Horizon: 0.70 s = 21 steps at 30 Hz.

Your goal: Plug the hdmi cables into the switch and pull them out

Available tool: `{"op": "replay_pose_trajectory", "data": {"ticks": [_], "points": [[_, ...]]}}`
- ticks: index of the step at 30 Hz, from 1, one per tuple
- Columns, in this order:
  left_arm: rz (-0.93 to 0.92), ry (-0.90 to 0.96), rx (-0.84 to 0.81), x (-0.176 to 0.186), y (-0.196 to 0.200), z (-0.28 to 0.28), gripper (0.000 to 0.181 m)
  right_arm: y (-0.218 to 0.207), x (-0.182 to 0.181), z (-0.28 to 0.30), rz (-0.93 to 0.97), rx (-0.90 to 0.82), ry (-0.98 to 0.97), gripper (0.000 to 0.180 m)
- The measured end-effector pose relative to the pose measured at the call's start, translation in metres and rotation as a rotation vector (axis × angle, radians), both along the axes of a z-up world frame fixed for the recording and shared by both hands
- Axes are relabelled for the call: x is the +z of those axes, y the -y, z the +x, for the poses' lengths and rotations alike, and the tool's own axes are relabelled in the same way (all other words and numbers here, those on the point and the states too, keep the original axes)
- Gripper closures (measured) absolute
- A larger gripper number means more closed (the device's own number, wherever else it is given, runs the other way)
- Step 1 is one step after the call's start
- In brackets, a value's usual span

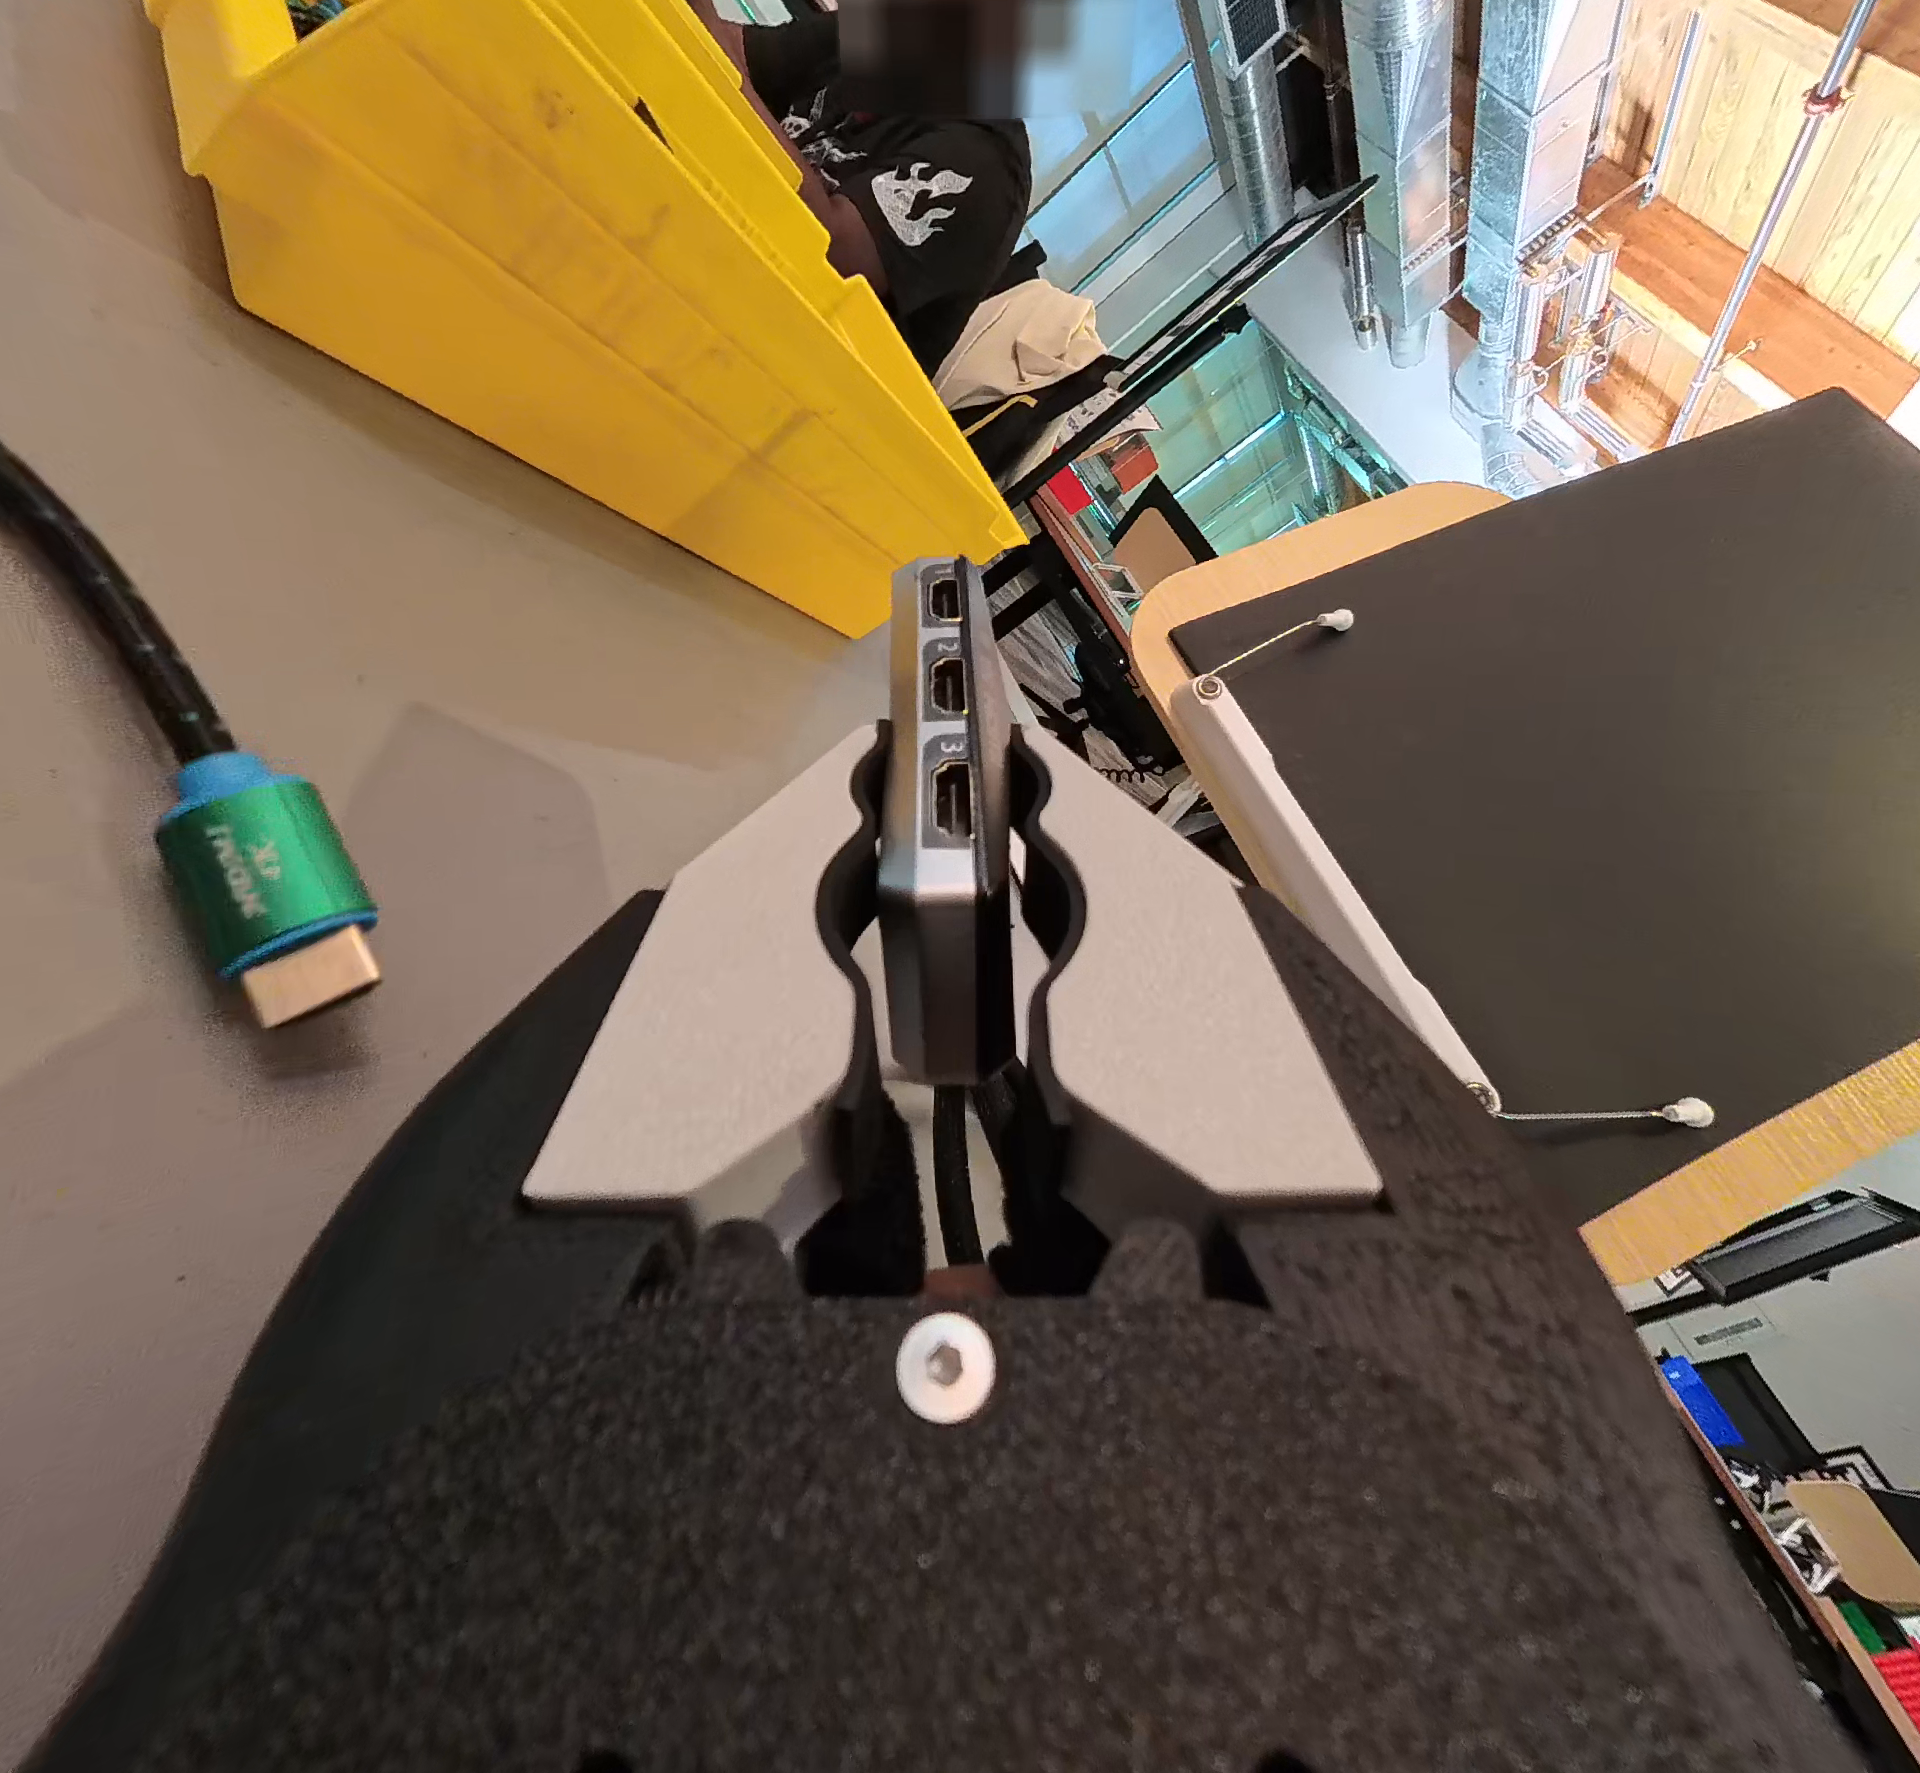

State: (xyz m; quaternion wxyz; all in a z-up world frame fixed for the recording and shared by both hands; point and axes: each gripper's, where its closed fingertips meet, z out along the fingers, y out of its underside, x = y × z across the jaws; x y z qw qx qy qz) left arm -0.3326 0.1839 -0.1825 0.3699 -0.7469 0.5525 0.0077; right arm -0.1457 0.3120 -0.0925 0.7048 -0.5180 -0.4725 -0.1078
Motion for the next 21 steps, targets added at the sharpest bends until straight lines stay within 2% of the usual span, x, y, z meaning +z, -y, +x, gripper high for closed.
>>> {"op": "replay_pose_trajectory", "data": {"ticks": [2,3,6,8,11,15,17,19,21], "points": [[0.066,0.003,0.204,0.012,-0.026,-0.028,0.157,0.000,0.000,0.000,0.000,-0.001,0.000,0.159],[0.047,0.077,0.251,0.019,-0.028,-0.026,0.157,0.000,0.000,0.000,-0.001,-0.002,-0.001,0.159],[-0.111,0.402,0.233,0.044,-0.002,0.031,0.152,-0.001,0.000,0.000,0.000,-0.005,0.001,0.159],[-0.248,0.523,0.187,0.051,0.027,0.079,0.145,-0.002,-0.001,0.000,0.000,-0.007,0.006,0.159],[-0.366,0.434,0.129,0.030,0.066,0.132,0.132,-0.001,-0.001,0.000,-0.001,-0.008,0.011,0.159],[-0.302,0.222,0.043,-0.004,0.087,0.154,0.126,-0.001,-0.005,-0.001,-0.006,-0.006,0.029,0.159],[-0.269,0.199,0.011,-0.006,0.089,0.155,0.140,0.000,-0.005,-0.001,-0.004,-0.008,0.037,0.159],[-0.259,0.190,-0.043,-0.001,0.090,0.149,0.173,0.000,-0.005,-0.001,-0.005,-0.007,0.038,0.158],[-0.265,0.150,-0.134,0.004,0.092,0.138,0.173,0.000,-0.005,-0.001,-0.006,-0.007,0.037,0.158]]}}
